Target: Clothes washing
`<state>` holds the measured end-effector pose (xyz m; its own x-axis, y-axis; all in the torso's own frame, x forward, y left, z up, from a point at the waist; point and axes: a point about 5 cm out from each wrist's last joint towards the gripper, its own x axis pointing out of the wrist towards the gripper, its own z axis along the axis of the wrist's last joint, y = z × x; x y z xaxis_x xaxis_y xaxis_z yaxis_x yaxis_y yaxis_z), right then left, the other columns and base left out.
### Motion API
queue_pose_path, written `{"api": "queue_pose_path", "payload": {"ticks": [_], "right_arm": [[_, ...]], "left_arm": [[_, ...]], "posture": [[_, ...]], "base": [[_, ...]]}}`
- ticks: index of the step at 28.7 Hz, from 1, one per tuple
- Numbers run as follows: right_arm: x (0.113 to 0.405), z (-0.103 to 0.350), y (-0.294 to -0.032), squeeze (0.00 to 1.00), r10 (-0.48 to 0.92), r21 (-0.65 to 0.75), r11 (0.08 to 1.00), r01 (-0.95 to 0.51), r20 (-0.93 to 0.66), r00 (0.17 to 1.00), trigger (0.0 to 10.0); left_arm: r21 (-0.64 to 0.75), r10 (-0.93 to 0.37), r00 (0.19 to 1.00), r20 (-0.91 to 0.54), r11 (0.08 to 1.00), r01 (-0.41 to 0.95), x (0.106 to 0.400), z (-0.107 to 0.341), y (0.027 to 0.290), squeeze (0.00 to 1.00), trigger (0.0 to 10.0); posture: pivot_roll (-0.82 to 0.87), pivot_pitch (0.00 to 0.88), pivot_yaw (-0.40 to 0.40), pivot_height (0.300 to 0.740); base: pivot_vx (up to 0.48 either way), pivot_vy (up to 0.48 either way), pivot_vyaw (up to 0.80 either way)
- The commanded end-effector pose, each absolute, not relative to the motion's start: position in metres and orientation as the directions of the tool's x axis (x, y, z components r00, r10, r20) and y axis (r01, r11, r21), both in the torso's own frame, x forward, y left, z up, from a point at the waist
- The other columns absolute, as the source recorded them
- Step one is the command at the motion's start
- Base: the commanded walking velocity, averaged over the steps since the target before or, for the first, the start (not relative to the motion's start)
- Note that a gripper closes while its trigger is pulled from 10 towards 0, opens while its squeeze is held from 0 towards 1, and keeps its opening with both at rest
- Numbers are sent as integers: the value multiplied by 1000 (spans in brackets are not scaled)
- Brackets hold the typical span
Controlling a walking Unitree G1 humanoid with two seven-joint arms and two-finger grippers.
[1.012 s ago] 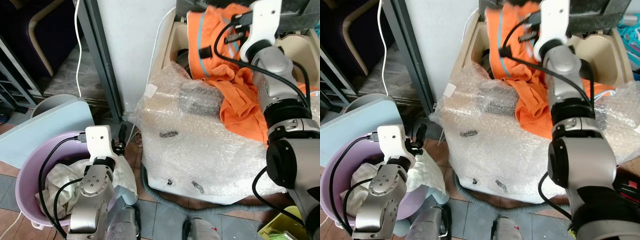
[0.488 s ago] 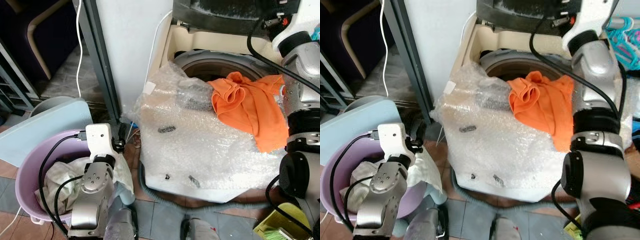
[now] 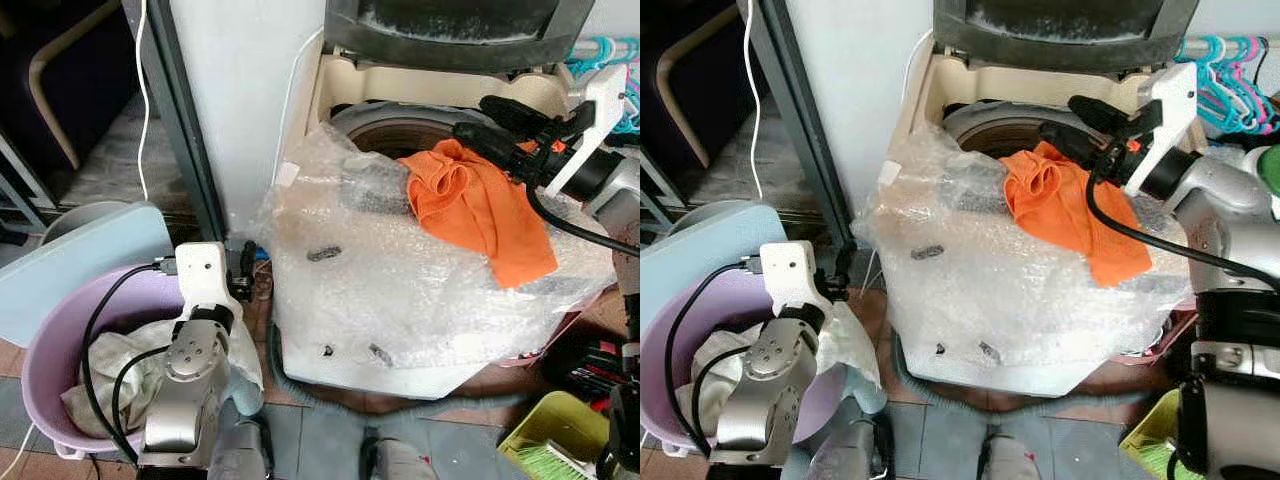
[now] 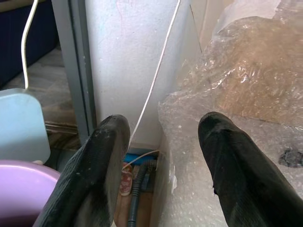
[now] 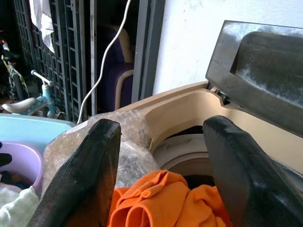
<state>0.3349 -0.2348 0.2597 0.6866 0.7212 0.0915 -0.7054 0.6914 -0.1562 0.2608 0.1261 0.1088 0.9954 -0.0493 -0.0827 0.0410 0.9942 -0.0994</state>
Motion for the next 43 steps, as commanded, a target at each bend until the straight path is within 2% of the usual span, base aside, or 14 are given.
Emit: {"api": "queue_pose_path", "payload": {"ticks": [1, 5, 7, 10, 11, 12, 13, 19, 24, 26, 29, 36, 39, 43], "right_arm": [[327, 257, -236, 1000, 769, -159, 634, -757, 29, 639, 10000], [320, 242, -236, 1000, 814, -115, 565, -817, -81, 575, 10000], [317, 223, -235, 1000, 816, -108, 529, -842, -208, 540, 10000], [317, 210, -236, 1000, 790, -136, 521, -843, -298, 536, 10000], [322, 204, -236, 812, 762, -160, 544, -824, -316, 565, 10000], [326, 201, -235, 812, 743, -178, 559, -810, -325, 585, 10000], [331, 198, -232, 0, 720, -203, 581, -788, -324, 614, 10000], [349, 191, -226, 0, 595, -329, 658, -677, -324, 736, 10000], [361, 206, -236, 0, 520, -408, 706, -579, -256, 815, 10000], [367, 219, -242, 0, 472, -427, 751, -504, -187, 862, 10000], [379, 256, -260, 0, 307, -455, 850, -265, 18, 952, 10000], [381, 297, -262, 0, 259, -400, 905, -145, 248, 934, 10000], [382, 312, -242, 0, 332, -408, 895, -182, 333, 883, 10000], [381, 305, -220, 0, 461, -439, 845, -306, 308, 832, 10000]], "left_arm": [[-103, -60, 995, -76, 993, 52, 261, 109, 124, 0, 10000], [-102, -58, 996, -74, 994, 50, 261, 109, 125, 0, 10000], [-101, -56, 996, -74, 994, 48, 261, 109, 126, 0, 10000], [-101, -56, 996, -73, 994, 49, 261, 109, 126, 0, 10000], [-101, -55, 996, -72, 994, 48, 261, 109, 125, 0, 10000], [-100, -54, 996, -72, 994, 47, 261, 109, 125, 0, 10000], [-98, -55, 996, -74, 994, 48, 261, 109, 124, 0, 10000], [-98, -69, 995, -78, 993, 62, 262, 108, 121, 0, 10000], [-96, -68, 995, -76, 994, 60, 263, 109, 122, 0, 10000], [-95, -65, 995, -76, 994, 58, 263, 108, 122, 0, 10000], [-93, -62, 995, -79, 994, 55, 263, 107, 122, 0, 10000], [-94, -67, 995, -76, 994, 59, 264, 108, 120, 0, 10000], [-80, -48, 996, -78, 996, 42, 265, 108, 122, 0, 10000], [-67, -28, 996, -80, 997, 23, 267, 107, 123, 0, 10000]], "posture": [[-4, 87, -3, 740], [-1, 85, -4, 740], [2, 86, -5, 740], [3, 86, -6, 740], [1, 87, -4, 740], [1, 87, -4, 740], [0, 89, -3, 740], [0, 91, 0, 740], [3, 91, -2, 740], [2, 91, -3, 740], [-2, 91, -2, 740], [-5, 91, 3, 740], [-7, 93, 8, 740], [-11, 91, 10, 740]], "base": [[0, 0, 0], [0, 0, 0], [0, 0, 0], [0, 0, 0], [0, 0, 0], [0, 0, 0], [0, 0, 0], [0, 0, 0], [0, 0, 0], [0, 0, 0], [0, 0, 0], [0, 0, 0], [0, 0, 0], [0, 0, 0]]}}
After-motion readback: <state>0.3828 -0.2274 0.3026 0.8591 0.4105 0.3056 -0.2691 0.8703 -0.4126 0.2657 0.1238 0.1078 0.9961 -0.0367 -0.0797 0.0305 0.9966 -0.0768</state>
